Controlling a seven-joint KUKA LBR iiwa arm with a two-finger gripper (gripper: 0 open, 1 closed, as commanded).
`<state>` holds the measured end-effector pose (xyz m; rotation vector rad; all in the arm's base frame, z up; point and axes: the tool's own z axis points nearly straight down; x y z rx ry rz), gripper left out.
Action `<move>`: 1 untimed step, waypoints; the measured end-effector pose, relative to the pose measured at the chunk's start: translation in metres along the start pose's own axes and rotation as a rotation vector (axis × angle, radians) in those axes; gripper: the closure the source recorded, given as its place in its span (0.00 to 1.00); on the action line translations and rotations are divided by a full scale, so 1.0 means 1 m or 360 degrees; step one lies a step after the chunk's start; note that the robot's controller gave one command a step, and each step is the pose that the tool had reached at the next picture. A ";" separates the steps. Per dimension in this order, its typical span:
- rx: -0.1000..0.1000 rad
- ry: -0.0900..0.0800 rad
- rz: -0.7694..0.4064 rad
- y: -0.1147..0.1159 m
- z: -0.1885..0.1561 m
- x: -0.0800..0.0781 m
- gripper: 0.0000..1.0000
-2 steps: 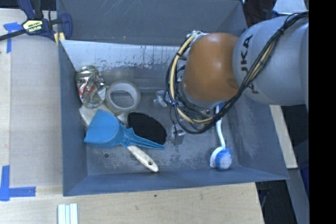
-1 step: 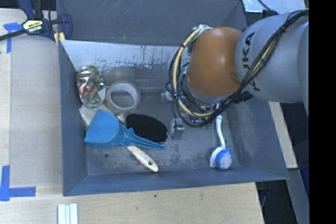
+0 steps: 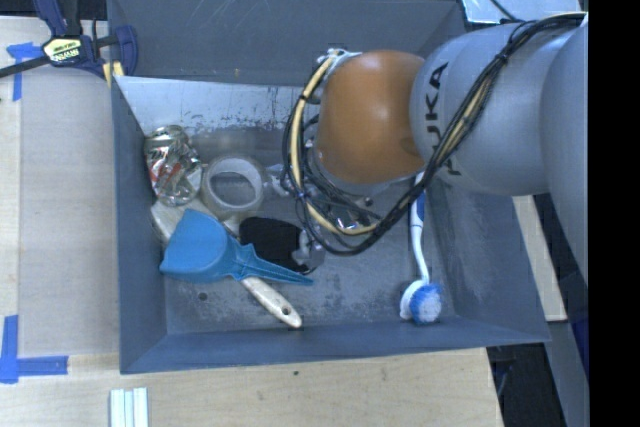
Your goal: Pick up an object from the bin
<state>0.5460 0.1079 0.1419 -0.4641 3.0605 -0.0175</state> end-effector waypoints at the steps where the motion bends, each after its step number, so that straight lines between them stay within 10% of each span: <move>1: 0.0004 0.0008 0.0406 0.002 0.035 0.039 0.00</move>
Offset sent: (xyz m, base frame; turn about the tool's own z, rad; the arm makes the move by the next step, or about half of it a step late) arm -0.0113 0.0077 -0.0423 -0.0807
